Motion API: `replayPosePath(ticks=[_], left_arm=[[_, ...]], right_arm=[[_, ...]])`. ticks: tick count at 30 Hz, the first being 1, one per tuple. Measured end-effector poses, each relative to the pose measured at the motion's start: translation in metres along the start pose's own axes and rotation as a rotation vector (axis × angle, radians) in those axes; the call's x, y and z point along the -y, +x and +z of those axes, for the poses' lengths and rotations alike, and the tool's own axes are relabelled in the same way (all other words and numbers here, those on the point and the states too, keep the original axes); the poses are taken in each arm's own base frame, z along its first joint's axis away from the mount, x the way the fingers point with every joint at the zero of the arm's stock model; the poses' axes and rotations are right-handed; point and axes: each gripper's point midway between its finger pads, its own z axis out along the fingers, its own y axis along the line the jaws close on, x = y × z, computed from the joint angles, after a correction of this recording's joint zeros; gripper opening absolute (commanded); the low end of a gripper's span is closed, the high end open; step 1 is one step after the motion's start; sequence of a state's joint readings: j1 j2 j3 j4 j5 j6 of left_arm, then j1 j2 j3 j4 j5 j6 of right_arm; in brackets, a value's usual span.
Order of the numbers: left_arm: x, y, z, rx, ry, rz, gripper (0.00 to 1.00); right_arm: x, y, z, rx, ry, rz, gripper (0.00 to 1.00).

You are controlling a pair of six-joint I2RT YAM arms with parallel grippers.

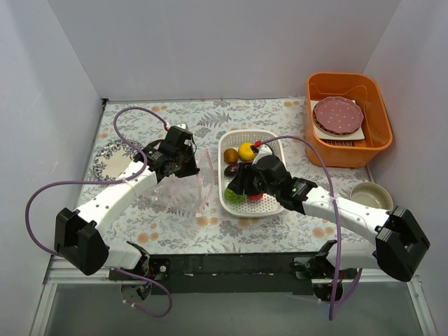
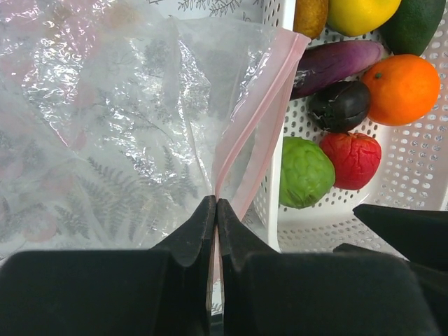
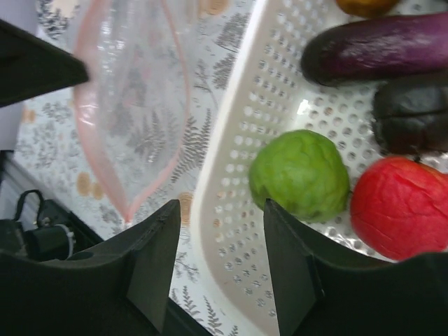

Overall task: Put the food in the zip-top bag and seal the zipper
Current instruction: Open the zipper of the food storage bag at the center of the board.

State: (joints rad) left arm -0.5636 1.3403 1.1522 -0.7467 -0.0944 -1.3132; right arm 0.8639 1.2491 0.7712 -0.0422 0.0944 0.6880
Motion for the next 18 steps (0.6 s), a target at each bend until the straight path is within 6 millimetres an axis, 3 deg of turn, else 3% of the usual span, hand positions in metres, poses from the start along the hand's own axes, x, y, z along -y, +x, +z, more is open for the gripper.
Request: replayPosePath(ticks=[4,9,18], left_arm=[[0.003,0.002,-0.001,-0.01,0.016,-0.001,0.0],[0.006,0.004,-0.013,-0.016,0.047,-0.005,0.0],[0.009,-0.004,-0.047,0.022,0.082,-0.012,0.0]], right_arm=[[-0.026,-0.006,0.002,-0.002,-0.12,-0.005,0.52],[-0.05,-0.007,0.02,-0.041,-0.209,-0.011,0.52],[-0.067,-0.004,0.043,-0.092,-0.281,-0.003,0.44]])
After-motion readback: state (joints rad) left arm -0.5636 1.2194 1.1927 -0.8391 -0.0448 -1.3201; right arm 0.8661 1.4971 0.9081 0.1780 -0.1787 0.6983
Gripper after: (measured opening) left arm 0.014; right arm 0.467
